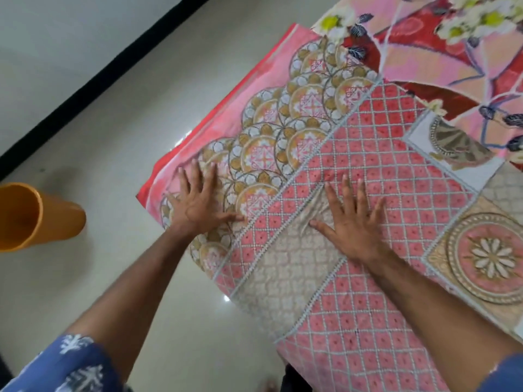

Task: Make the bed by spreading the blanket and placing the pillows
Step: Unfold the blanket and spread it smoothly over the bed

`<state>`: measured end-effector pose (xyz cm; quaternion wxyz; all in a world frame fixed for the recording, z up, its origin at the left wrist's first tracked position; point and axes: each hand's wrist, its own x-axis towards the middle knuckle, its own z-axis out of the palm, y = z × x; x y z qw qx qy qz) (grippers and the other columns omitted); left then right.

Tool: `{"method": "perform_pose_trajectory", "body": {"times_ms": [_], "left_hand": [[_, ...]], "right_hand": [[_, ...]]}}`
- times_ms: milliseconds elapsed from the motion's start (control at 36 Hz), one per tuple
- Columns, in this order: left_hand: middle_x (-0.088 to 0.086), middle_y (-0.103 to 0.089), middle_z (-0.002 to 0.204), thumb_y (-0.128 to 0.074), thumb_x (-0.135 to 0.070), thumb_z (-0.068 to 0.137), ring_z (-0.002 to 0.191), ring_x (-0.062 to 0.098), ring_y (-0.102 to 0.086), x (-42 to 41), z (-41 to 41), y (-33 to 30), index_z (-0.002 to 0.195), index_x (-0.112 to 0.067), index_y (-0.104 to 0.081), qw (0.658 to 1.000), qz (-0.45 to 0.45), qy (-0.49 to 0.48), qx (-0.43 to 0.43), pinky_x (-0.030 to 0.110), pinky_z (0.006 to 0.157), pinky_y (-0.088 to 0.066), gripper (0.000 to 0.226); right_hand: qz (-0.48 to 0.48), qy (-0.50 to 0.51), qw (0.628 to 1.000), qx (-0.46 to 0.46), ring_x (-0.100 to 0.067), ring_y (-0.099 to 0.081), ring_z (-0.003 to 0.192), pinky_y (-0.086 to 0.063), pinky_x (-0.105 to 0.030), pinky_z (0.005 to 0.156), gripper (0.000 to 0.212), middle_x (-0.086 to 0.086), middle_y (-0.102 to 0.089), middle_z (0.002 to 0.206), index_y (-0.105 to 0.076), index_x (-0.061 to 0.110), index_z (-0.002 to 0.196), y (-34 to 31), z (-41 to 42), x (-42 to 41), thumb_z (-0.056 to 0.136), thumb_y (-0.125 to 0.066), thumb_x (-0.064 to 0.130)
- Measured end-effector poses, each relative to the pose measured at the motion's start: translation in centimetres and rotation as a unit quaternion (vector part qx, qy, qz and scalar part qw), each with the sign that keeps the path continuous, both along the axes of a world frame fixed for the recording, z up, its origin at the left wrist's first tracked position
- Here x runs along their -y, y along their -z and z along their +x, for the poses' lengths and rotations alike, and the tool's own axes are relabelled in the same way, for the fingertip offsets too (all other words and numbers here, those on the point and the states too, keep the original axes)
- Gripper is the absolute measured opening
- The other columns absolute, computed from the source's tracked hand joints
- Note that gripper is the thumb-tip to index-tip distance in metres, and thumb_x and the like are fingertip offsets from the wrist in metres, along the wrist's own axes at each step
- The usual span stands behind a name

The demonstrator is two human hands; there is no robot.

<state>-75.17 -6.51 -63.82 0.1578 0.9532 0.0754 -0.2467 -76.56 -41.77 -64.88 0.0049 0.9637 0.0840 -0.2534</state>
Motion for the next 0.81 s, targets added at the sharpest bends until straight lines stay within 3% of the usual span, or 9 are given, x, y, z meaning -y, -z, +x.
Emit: {"method": "perform_pose_trajectory", "body": {"times_ms": [83, 194, 306, 528, 611, 667, 750, 806], "left_hand": [[0.001, 0.032, 0.162, -0.062, -0.095, 0.044, 0.148, 0.038, 0.027, -1.4, 2.0, -0.8, 0.153, -0.041, 0.023, 0.999, 0.005, -0.034, -0.017, 0.080, 0.106, 0.002, 0.149], [0.010, 0.025, 0.164, -0.050, -0.107, 0.026, 0.149, 0.045, 0.019, -2.5, 4.2, -0.7, 0.150, -0.038, 0.029, 0.998, 0.005, -0.018, -0.062, 0.078, 0.111, -0.008, 0.162], [0.008, 0.013, 0.167, -0.051, -0.106, 0.028, 0.152, 0.040, 0.007, -3.8, 5.3, -0.6, 0.149, -0.044, 0.027, 0.999, 0.010, -0.003, -0.048, 0.077, 0.111, -0.016, 0.157], [0.005, -0.022, 0.164, -0.066, -0.099, 0.030, 0.147, 0.033, -0.030, -6.3, 9.4, 1.0, 0.156, -0.035, 0.013, 0.998, -0.054, 0.025, -0.030, 0.069, 0.108, -0.036, 0.162], [0.005, -0.022, 0.164, -0.068, -0.098, 0.031, 0.147, 0.030, -0.029, -6.6, 10.1, 1.7, 0.157, -0.030, 0.009, 0.995, -0.088, 0.032, -0.027, 0.063, 0.113, -0.033, 0.163], [0.005, -0.016, 0.166, -0.066, -0.099, 0.034, 0.150, 0.029, -0.023, -7.2, 10.1, 2.2, 0.158, -0.025, 0.009, 0.993, -0.107, 0.030, -0.036, 0.061, 0.117, -0.027, 0.162], [0.004, -0.006, 0.168, -0.061, -0.101, 0.041, 0.153, 0.027, -0.014, -8.1, 11.2, 2.6, 0.157, -0.023, 0.013, 0.989, -0.120, 0.076, -0.049, 0.057, 0.121, -0.023, 0.158], [0.002, -0.001, 0.168, -0.062, -0.099, 0.044, 0.154, 0.025, -0.012, -8.9, 11.9, 2.5, 0.156, -0.025, 0.015, 0.983, -0.134, 0.101, -0.069, 0.057, 0.121, -0.021, 0.155]], "right_hand": [[0.005, 0.011, 0.999, -0.048, -0.037, 0.036, 0.147, 0.011, -0.073, 0.113, 0.096, -0.007, 0.043, 0.159, 0.035, 0.036, 0.151, -0.6, 0.9, -0.1, 0.085, -0.012, 0.087], [0.018, 0.027, 0.997, -0.072, -0.032, 0.042, 0.144, 0.012, -0.073, 0.115, 0.096, -0.001, 0.051, 0.154, 0.039, 0.041, 0.147, -0.8, 1.3, -0.1, 0.083, -0.014, 0.089], [0.020, 0.030, 0.997, -0.070, -0.029, 0.046, 0.142, 0.016, -0.071, 0.115, 0.097, 0.000, 0.054, 0.151, 0.038, 0.041, 0.148, -0.4, 1.5, -0.1, 0.084, -0.016, 0.090], [-0.006, 0.048, 0.992, -0.117, -0.026, 0.052, 0.138, 0.032, -0.061, 0.109, 0.099, 0.001, 0.054, 0.151, 0.043, 0.043, 0.144, -0.1, 2.1, -0.5, 0.069, 0.005, 0.095], [-0.012, 0.053, 0.987, -0.148, -0.028, 0.051, 0.139, 0.035, -0.060, 0.106, 0.102, -0.001, 0.054, 0.151, 0.045, 0.042, 0.141, -0.5, 2.7, -0.7, 0.062, 0.016, 0.099], [-0.020, 0.056, 0.985, -0.162, -0.029, 0.044, 0.144, 0.030, -0.061, 0.110, 0.103, -0.003, 0.047, 0.156, 0.036, 0.042, 0.148, -0.7, 2.9, -0.9, 0.066, 0.012, 0.099], [-0.057, 0.065, 0.984, -0.156, -0.035, 0.020, 0.154, 0.007, -0.068, 0.117, 0.104, -0.011, 0.015, 0.170, -0.007, 0.029, 0.163, -0.7, 2.8, -1.4, 0.081, -0.005, 0.094], [-0.060, 0.093, 0.979, -0.170, -0.035, 0.021, 0.154, 0.003, -0.073, 0.116, 0.108, -0.008, 0.020, 0.169, 0.001, 0.025, 0.163, -0.7, 2.7, -2.4, 0.081, -0.007, 0.094]]}}
